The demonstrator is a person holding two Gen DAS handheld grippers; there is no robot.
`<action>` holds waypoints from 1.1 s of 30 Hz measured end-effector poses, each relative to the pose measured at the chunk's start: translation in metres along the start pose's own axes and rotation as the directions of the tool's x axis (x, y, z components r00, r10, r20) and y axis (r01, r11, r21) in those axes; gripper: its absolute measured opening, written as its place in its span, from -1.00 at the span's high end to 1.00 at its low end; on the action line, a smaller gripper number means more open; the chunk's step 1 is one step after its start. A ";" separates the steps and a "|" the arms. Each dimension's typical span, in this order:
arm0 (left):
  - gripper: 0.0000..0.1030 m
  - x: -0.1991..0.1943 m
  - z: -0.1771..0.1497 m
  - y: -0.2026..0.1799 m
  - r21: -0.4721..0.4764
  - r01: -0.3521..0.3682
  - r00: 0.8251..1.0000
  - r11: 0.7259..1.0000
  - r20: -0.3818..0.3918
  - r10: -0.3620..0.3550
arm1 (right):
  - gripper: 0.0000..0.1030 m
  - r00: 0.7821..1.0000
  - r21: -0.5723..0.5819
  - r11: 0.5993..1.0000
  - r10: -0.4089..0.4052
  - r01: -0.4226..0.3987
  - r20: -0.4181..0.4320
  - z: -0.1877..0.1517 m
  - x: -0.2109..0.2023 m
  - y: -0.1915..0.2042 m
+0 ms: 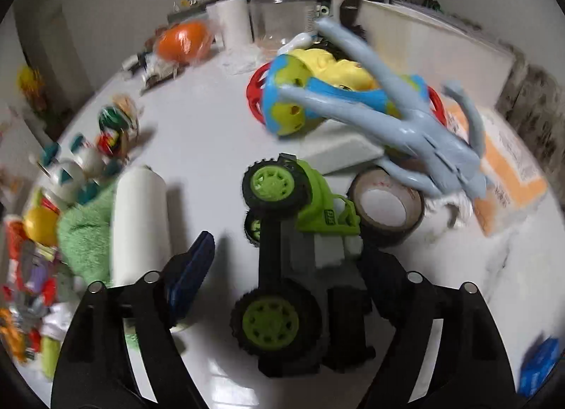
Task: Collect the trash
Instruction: 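Grasp the green toy truck with the left gripper while the right grasps the blue wet-wipes pack, then carry the green truck and blue wipes pack to the box and release them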
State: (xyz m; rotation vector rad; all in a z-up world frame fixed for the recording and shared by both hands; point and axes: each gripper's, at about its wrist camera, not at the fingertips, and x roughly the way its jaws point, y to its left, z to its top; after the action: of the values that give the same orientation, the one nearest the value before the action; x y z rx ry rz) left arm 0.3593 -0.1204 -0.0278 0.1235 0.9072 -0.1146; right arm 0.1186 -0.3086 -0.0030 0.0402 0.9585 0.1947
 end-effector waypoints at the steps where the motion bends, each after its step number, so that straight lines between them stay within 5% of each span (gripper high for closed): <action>1: -0.41 0.000 0.001 -0.001 0.010 0.008 1.000 1.000 0.001 -0.008 | 0.19 1.000 0.004 1.000 0.003 -0.003 -0.001 0.000 0.000 0.000; 3: -0.11 -0.006 -0.003 -0.005 0.054 0.026 0.999 0.998 0.022 -0.028 | 0.19 1.000 0.003 1.000 0.004 -0.004 -0.001 -0.001 -0.001 0.000; 7: -0.08 -0.028 -0.017 0.003 0.015 0.060 0.996 0.998 0.072 -0.061 | 0.20 1.000 0.015 1.000 0.002 -0.002 0.002 -0.001 -0.001 0.001; 13: -0.09 -0.120 -0.067 0.025 -0.018 0.101 0.986 0.995 0.137 -0.098 | 0.20 0.999 0.012 0.999 0.036 -0.036 0.005 -0.011 -0.013 0.014; 19: -0.09 -0.222 -0.160 0.039 0.001 0.062 0.987 0.998 0.147 -0.061 | 0.20 0.991 -0.014 0.993 0.118 -0.117 0.057 -0.038 -0.055 0.052; 25: -0.09 -0.294 -0.265 0.043 0.039 0.071 0.987 0.997 0.141 -0.076 | 0.20 0.961 -0.083 0.959 0.276 -0.273 0.030 -0.108 -0.097 0.102; 33: -0.10 -0.325 -0.386 0.037 0.143 0.131 0.986 0.981 0.087 -0.145 | 0.20 0.914 -0.218 0.888 0.386 -0.405 -0.127 -0.207 -0.126 0.149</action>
State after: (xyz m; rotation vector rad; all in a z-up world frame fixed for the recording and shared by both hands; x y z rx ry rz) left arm -0.1337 -0.0091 -0.0048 0.1807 0.8099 -0.3100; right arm -0.1429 -0.1964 -0.0023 0.0045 0.9936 0.6960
